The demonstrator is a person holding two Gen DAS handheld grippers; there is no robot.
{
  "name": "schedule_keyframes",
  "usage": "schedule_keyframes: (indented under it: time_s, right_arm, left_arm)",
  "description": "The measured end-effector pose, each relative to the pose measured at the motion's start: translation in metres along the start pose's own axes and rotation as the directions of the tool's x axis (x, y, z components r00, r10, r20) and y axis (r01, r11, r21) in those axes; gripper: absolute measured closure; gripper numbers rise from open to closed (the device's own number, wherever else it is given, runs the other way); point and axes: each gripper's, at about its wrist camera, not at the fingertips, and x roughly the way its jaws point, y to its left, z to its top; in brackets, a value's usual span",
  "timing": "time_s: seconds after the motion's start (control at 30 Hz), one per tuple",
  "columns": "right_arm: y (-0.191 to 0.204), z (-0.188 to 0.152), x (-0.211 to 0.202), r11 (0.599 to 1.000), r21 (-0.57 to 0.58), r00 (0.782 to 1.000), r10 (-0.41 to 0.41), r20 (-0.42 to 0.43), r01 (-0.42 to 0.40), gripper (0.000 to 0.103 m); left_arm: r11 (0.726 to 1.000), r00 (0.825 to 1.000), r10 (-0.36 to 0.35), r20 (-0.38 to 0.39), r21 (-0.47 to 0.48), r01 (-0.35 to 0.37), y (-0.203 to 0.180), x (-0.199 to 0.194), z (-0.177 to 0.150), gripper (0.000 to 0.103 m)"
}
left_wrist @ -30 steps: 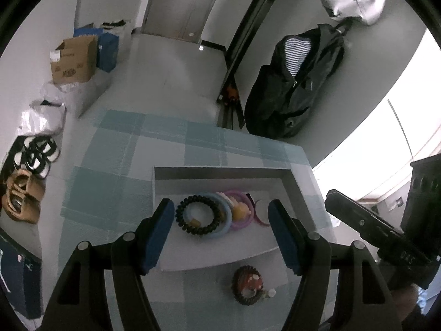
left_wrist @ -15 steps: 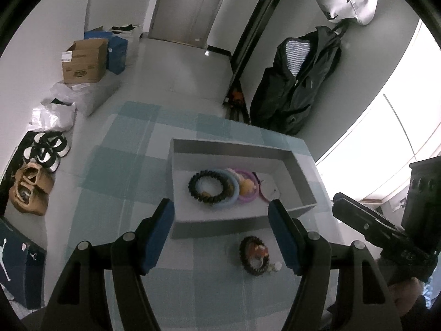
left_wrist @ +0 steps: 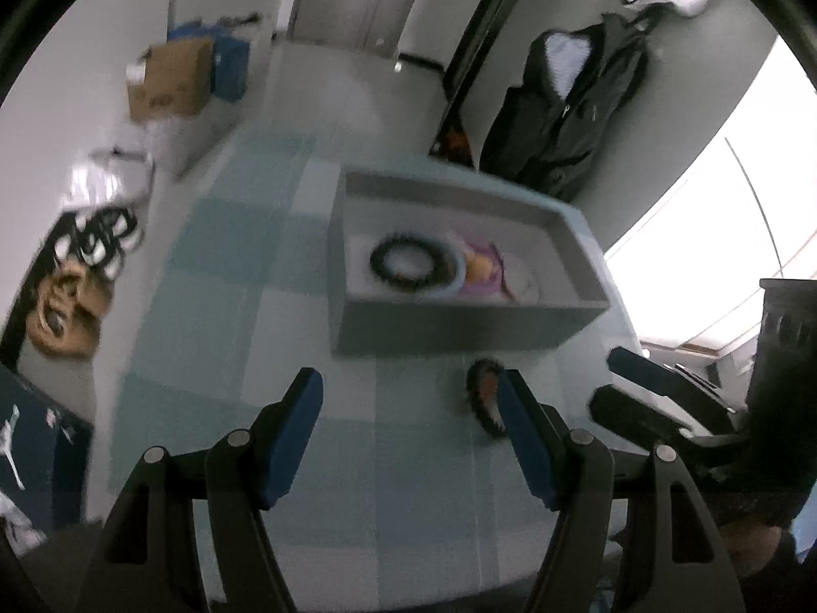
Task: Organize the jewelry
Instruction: 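Withdraw both grippers from the box toward the remaining items on the table, then grasp the second black bead bracelet with the right gripper and lift it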
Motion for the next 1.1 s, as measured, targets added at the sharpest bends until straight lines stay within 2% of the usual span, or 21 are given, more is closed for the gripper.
schedule_keyframes:
  time_s: [0.3, 0.43, 0.57, 0.7, 0.77, 0.83, 1.1]
  right_arm:
    - [0.012, -0.012, 0.042, 0.999, -0.050, 0.994, -0.014, -0.111, 0.008, 0.021]
    - [0.018, -0.011, 0.054, 0.997, -0.074, 0.991, -0.032, -0.126, 0.023, 0.021]
    - [0.024, -0.007, 0.059, 0.993, -0.107, 0.991, -0.056, -0.123, 0.043, 0.022]
    - [0.031, -0.008, 0.062, 0.986, -0.152, 0.988, -0.088, -0.125, 0.068, 0.044]
    - [0.032, -0.008, 0.062, 0.984, -0.163, 0.987, -0.098, -0.126, 0.076, 0.047]
    - [0.031, -0.008, 0.061, 0.985, -0.159, 0.988, -0.086, -0.128, 0.065, 0.054]
    - [0.029, -0.004, 0.056, 0.990, -0.134, 0.993, -0.061, -0.100, 0.047, 0.057]
  left_arm:
    - [0.998, 0.998, 0.013, -0.063, -0.061, -0.017, 0.020, 0.008, -0.007, 0.037]
    - [0.997, 0.997, 0.000, -0.073, -0.080, -0.006, 0.023, 0.009, -0.006, 0.036]
    - [0.999, 0.996, 0.009, -0.085, -0.044, -0.012, 0.015, 0.011, -0.008, 0.036]
    - [1.000, 0.996, 0.014, -0.088, -0.011, -0.015, 0.011, 0.011, -0.010, 0.036]
    - [1.000, 0.996, 0.012, -0.090, -0.009, -0.013, 0.011, 0.011, -0.010, 0.036]
    - [1.000, 0.996, 0.007, -0.090, -0.014, -0.009, 0.013, 0.011, -0.009, 0.036]
    - [1.000, 0.996, 0.003, -0.091, -0.028, -0.005, 0.014, 0.012, -0.007, 0.036]
